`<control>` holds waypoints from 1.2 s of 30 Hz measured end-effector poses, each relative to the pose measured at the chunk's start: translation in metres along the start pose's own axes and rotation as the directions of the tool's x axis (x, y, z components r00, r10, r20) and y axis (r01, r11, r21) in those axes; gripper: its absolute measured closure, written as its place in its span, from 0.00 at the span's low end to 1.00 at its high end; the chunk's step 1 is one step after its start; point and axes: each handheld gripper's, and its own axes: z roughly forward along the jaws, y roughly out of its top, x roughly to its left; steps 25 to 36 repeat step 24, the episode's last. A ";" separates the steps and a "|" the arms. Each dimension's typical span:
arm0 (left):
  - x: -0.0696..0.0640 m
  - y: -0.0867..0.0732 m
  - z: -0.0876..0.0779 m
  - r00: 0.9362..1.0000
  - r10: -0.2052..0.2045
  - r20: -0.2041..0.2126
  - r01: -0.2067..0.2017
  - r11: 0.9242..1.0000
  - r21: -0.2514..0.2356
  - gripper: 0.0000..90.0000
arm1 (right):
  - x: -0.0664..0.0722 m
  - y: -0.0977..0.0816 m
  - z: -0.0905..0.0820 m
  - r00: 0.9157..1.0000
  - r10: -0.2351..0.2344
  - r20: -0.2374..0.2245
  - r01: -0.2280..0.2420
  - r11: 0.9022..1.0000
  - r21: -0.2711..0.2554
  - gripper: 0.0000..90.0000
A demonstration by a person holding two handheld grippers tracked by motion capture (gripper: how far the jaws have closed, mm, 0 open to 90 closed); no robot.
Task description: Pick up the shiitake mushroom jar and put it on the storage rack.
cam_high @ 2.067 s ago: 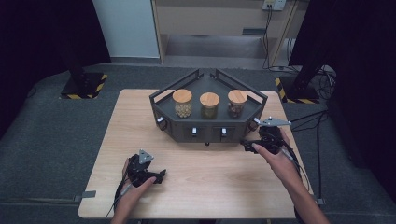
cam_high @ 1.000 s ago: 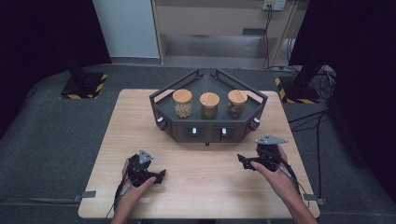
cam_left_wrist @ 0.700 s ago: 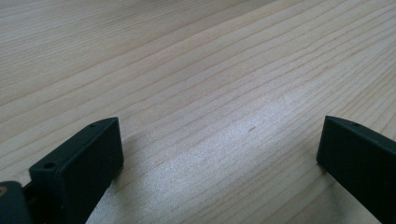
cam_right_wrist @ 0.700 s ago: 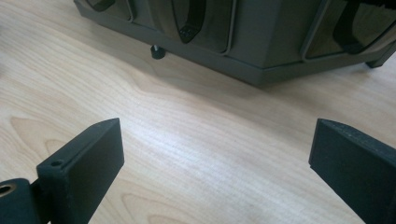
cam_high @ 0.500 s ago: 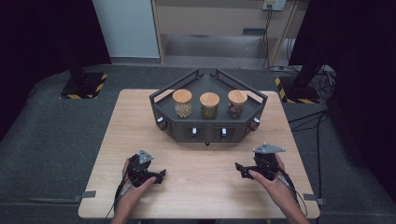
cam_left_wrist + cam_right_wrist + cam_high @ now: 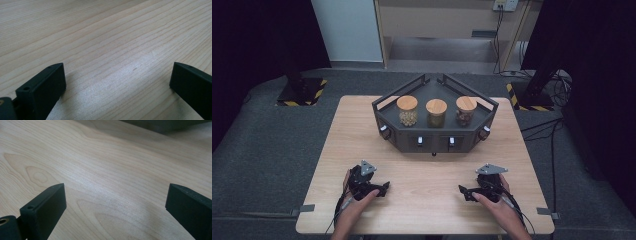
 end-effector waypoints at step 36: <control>0.000 0.000 0.000 1.000 0.000 0.000 0.000 1.000 0.000 0.00 | 0.014 -0.015 0.016 0.997 -0.068 0.030 0.068 0.998 0.016 0.01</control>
